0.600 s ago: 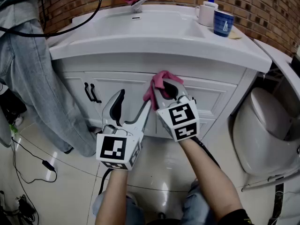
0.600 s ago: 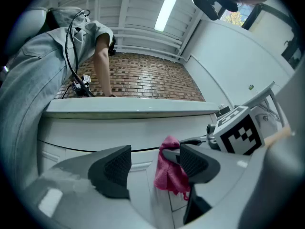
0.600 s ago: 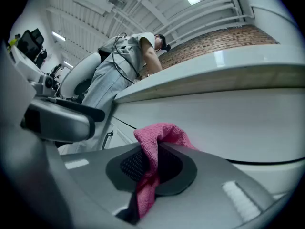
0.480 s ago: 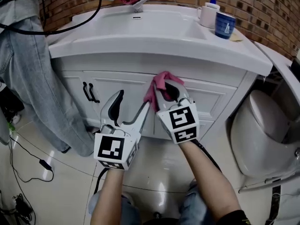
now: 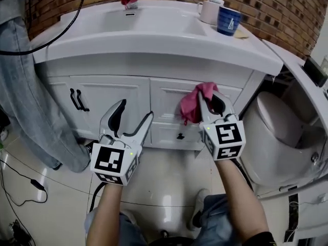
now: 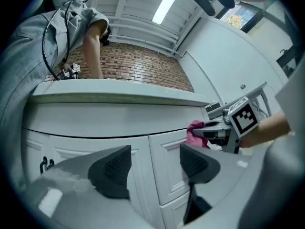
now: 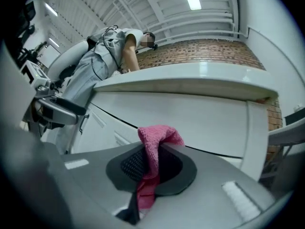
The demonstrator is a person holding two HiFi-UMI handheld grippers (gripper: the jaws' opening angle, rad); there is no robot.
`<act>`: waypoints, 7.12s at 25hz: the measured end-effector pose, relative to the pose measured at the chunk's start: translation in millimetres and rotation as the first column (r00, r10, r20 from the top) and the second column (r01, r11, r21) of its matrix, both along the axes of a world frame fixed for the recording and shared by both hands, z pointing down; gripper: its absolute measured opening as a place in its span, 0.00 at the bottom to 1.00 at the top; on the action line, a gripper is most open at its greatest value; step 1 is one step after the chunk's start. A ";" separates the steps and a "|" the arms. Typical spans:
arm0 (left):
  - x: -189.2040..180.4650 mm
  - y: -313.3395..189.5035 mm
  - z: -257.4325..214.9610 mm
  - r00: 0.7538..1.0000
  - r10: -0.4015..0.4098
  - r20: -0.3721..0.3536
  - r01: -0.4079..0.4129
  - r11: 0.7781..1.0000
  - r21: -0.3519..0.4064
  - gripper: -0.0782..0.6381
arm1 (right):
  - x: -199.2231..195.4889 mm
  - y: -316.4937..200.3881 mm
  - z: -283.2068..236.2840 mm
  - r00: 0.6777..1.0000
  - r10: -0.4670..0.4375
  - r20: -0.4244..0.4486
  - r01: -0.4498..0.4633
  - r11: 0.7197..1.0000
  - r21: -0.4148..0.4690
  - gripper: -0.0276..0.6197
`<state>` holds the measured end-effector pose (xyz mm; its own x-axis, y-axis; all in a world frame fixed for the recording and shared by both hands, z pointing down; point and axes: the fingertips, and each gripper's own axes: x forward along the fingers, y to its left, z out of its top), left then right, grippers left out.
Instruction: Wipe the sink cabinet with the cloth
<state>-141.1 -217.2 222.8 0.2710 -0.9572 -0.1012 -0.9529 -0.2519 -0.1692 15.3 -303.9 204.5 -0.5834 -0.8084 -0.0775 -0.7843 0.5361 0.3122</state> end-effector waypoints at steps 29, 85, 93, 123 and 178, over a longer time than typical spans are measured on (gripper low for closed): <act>-66.8 9.1 0.6 0.990 -0.122 -0.066 0.122 0.992 -0.012 0.56 | -137.5 19.3 27.5 0.982 -0.186 -0.018 0.185 0.982 -0.044 0.08; 4.1 -11.3 3.7 0.993 -0.013 -0.119 0.009 0.999 -0.035 0.56 | 46.7 -15.7 70.5 0.938 0.145 -0.316 -0.184 0.978 -0.097 0.08; 11.0 -10.4 2.3 0.991 -0.004 -0.136 -0.001 0.999 -0.036 0.56 | 171.8 -28.9 60.0 0.906 0.409 -0.108 -0.422 0.888 -0.182 0.08; -47.4 -0.6 0.5 0.985 -0.090 -0.150 0.085 0.996 -0.040 0.56 | -25.1 -17.1 141.8 0.979 0.182 0.097 -0.124 0.896 -0.426 0.08; 7.5 -9.5 3.4 0.991 -0.005 -0.137 -0.001 0.999 -0.042 0.55 | 145.7 -34.5 171.6 0.903 0.427 -0.055 -0.414 0.827 -0.381 0.08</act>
